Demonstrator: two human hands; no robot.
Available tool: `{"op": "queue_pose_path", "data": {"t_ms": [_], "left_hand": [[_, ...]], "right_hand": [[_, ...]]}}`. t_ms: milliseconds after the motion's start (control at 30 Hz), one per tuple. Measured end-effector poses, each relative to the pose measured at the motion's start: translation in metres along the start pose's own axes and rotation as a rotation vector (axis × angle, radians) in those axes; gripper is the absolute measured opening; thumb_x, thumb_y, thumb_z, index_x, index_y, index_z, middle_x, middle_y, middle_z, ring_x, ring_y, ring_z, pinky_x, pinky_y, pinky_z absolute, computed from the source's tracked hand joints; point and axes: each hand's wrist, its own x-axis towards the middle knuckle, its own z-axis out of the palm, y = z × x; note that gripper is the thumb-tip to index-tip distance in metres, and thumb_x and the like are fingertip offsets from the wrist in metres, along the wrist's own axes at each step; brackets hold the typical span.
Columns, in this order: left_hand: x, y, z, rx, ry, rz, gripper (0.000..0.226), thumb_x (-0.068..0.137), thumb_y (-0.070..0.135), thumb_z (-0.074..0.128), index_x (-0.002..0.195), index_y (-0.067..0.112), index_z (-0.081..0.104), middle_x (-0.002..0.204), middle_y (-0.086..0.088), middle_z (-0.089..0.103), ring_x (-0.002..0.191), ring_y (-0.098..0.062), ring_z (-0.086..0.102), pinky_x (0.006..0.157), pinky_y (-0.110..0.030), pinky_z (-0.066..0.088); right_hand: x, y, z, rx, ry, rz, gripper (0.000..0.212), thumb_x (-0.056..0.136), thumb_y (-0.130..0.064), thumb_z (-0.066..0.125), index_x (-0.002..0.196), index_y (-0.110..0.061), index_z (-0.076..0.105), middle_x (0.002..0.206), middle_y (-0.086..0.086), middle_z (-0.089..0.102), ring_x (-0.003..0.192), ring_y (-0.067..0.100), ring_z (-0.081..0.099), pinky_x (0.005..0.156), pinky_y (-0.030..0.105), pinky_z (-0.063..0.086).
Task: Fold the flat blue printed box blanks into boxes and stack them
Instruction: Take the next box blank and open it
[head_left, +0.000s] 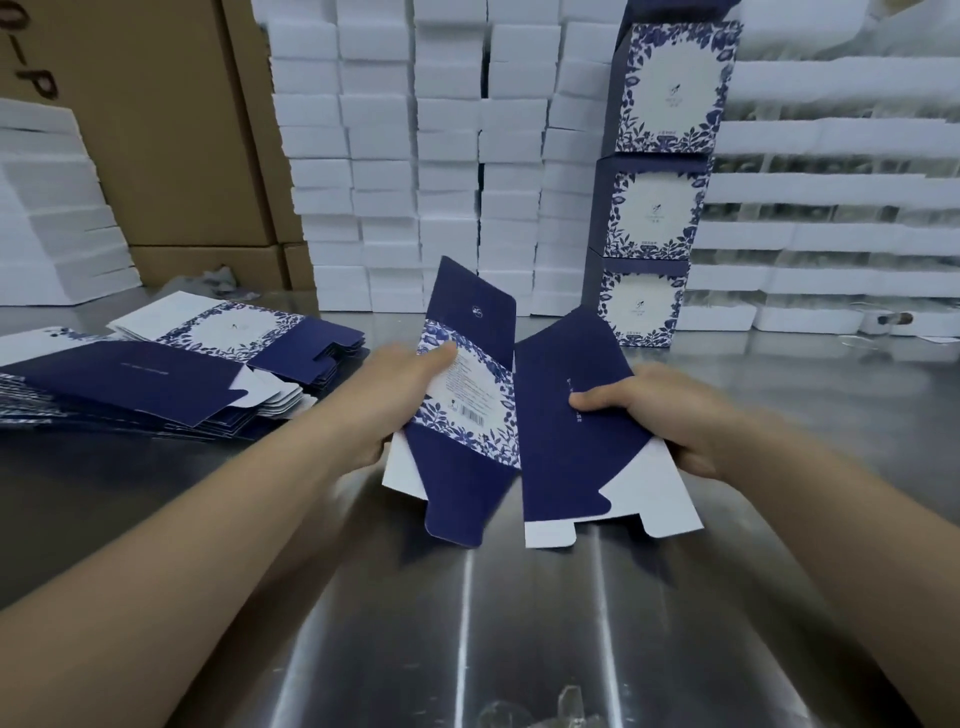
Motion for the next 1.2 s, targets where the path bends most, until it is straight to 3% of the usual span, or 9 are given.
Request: {"op": "queue_pose_path", "data": {"t_ms": [133,267,367,433,533,667,800,1100,1200], "left_hand": [[-0.005,0.004,0.007,-0.041,-0.001,0.025,0.035,0.108,0.041,0.057,0.108,0.012,0.077,0.091,-0.003,0.083,0.078,-0.022,0.081,0.074,-0.036,0.066],[-0.013,0.017,0.000,-0.325,-0.022,-0.074,0.028,0.106,0.034,0.063,0.104,0.009,0.077,0.095,-0.008,0.083,0.070,-0.020,0.080,0.049,-0.033,0.061],[-0.017,0.024,-0.005,-0.583,-0.078,-0.141,0.030,0.105,0.030,0.062,0.117,0.006,0.074,0.114,-0.015,0.079,0.074,-0.023,0.081,0.051,-0.037,0.062],[-0.019,0.023,-0.001,-0.695,-0.107,-0.150,0.028,0.107,0.026,0.058,0.114,0.004,0.074,0.107,-0.017,0.081,0.077,-0.030,0.081,0.054,-0.042,0.063],[-0.014,0.021,0.000,-0.549,-0.019,-0.136,0.023,0.105,0.027,0.063,0.107,0.007,0.075,0.089,-0.011,0.082,0.064,-0.027,0.079,0.045,-0.036,0.060],[-0.006,0.017,-0.006,-0.169,0.125,0.035,0.029,0.107,0.034,0.061,0.102,0.010,0.076,0.082,-0.003,0.082,0.064,-0.020,0.079,0.046,-0.029,0.058],[-0.010,0.015,-0.003,-0.187,0.076,-0.002,0.030,0.108,0.035,0.060,0.103,0.009,0.076,0.089,-0.007,0.083,0.070,-0.024,0.080,0.049,-0.033,0.060],[-0.002,0.027,-0.022,-0.436,0.128,-0.052,0.024,0.103,0.031,0.064,0.100,0.012,0.078,0.081,-0.008,0.081,0.058,-0.025,0.077,0.043,-0.033,0.057],[0.002,0.019,-0.025,-0.482,0.094,-0.056,0.038,0.101,0.038,0.064,0.083,0.014,0.087,0.089,-0.008,0.082,0.064,-0.024,0.079,0.050,-0.033,0.060]], "right_hand": [[-0.013,-0.020,0.003,-0.151,0.079,-0.126,0.016,0.092,-0.016,0.075,0.107,-0.010,0.078,0.093,0.009,0.082,0.088,0.031,0.080,0.094,0.050,0.060],[-0.027,-0.032,-0.004,0.074,0.036,-0.161,0.020,0.089,-0.019,0.077,0.103,-0.005,0.083,0.097,0.015,0.081,0.080,0.031,0.081,0.064,0.039,0.063],[-0.029,-0.034,-0.011,0.431,-0.092,-0.149,0.022,0.087,-0.022,0.076,0.103,-0.010,0.085,0.112,0.013,0.080,0.092,0.029,0.080,0.067,0.044,0.066],[-0.026,-0.031,-0.011,0.513,-0.107,-0.195,0.020,0.089,-0.023,0.075,0.101,-0.012,0.086,0.111,0.010,0.080,0.094,0.027,0.080,0.068,0.040,0.065],[-0.020,-0.026,-0.010,0.436,-0.056,-0.171,0.020,0.087,-0.024,0.077,0.102,-0.014,0.086,0.109,0.010,0.081,0.094,0.027,0.080,0.070,0.042,0.066],[-0.018,-0.021,-0.006,0.213,0.053,-0.125,0.018,0.093,-0.013,0.072,0.105,-0.003,0.081,0.098,0.017,0.081,0.076,0.031,0.080,0.055,0.038,0.062],[-0.021,-0.021,0.001,0.134,0.071,-0.134,0.015,0.094,-0.016,0.073,0.102,-0.007,0.080,0.094,0.015,0.081,0.071,0.028,0.080,0.051,0.034,0.060],[-0.021,-0.027,-0.004,0.207,0.055,-0.121,0.036,0.092,-0.037,0.072,0.119,-0.013,0.079,0.118,0.009,0.079,0.112,0.036,0.073,0.099,0.052,0.051],[-0.021,-0.025,-0.001,0.192,0.077,-0.117,0.034,0.094,-0.039,0.072,0.118,-0.015,0.078,0.105,0.004,0.082,0.076,0.022,0.077,0.064,0.033,0.049]]}}
